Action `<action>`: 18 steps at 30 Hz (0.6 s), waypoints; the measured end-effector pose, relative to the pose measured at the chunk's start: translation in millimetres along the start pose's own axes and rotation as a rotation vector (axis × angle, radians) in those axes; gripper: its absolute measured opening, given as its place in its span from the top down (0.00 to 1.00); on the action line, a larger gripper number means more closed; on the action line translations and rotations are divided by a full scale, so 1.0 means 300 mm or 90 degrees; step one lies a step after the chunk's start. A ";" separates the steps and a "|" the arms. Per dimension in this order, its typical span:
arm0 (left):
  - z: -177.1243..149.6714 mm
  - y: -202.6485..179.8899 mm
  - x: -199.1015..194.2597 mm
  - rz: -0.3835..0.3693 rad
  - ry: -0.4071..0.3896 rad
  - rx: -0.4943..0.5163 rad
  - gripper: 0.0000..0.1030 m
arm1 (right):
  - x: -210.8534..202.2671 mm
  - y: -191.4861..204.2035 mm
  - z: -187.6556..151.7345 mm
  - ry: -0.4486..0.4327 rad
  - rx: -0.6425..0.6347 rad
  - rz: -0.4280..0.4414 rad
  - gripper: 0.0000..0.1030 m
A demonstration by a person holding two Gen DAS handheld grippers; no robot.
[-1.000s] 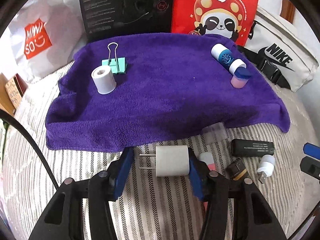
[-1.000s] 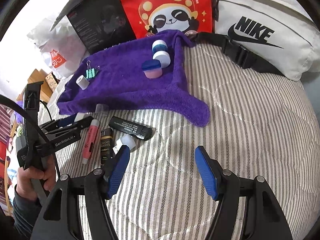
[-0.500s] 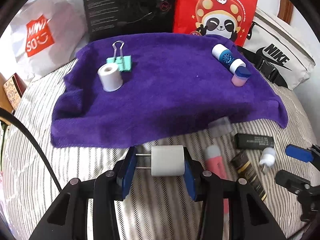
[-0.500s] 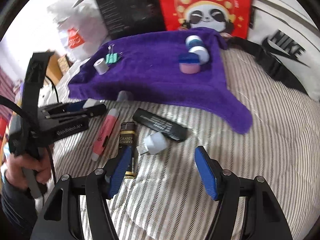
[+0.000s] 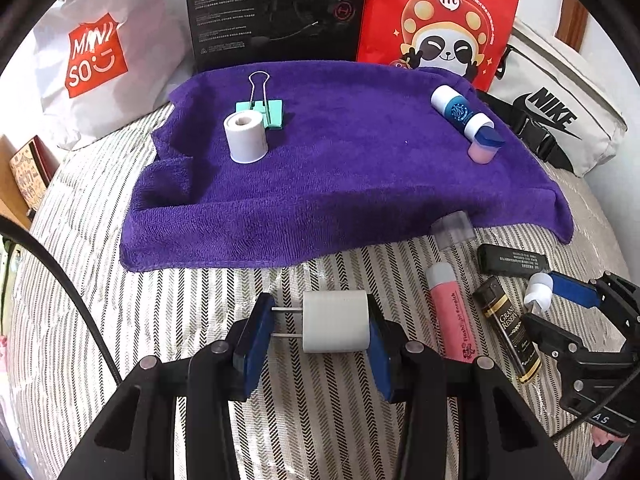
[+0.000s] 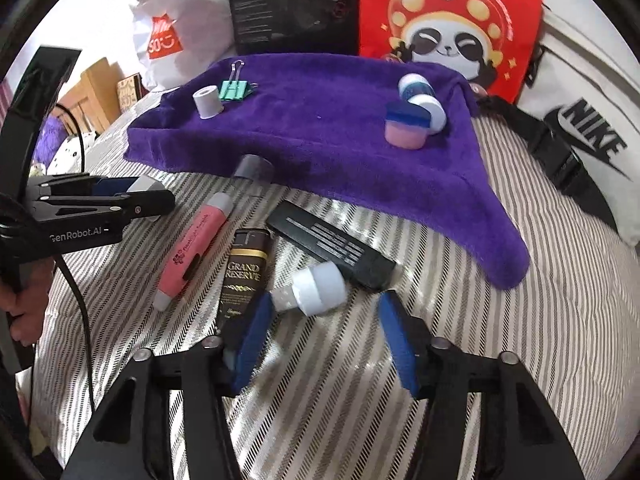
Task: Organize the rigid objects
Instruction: 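Lift the charger plug with the left tool while the right tool grasps the white USB light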
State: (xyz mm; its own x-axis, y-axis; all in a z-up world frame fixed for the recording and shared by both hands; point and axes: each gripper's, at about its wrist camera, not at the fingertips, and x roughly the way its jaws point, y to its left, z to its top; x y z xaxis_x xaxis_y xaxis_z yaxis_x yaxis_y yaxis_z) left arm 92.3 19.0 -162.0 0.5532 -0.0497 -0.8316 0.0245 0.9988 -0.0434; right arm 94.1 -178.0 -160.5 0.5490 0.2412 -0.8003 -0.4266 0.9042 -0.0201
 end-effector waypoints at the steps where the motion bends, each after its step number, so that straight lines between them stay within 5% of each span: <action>1: -0.002 -0.002 0.000 0.002 -0.002 0.001 0.60 | 0.000 0.002 0.002 -0.003 -0.003 -0.003 0.51; 3: -0.003 -0.001 -0.002 0.001 -0.004 0.001 0.60 | -0.005 -0.008 0.005 -0.001 0.004 0.004 0.65; 10: -0.013 0.022 -0.012 -0.020 -0.010 -0.011 0.60 | -0.031 -0.053 -0.018 0.027 0.038 0.024 0.65; 18: -0.008 -0.005 -0.005 0.012 -0.018 0.013 0.60 | -0.024 -0.021 -0.020 0.017 0.019 -0.010 0.64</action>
State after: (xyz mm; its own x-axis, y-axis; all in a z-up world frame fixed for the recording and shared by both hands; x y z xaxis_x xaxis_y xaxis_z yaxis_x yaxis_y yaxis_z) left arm 89.5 17.6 -162.0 0.5771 -0.0310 -0.8161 0.0305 0.9994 -0.0164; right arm 88.6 -187.6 -158.2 0.5359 0.2175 -0.8158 -0.3962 0.9180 -0.0155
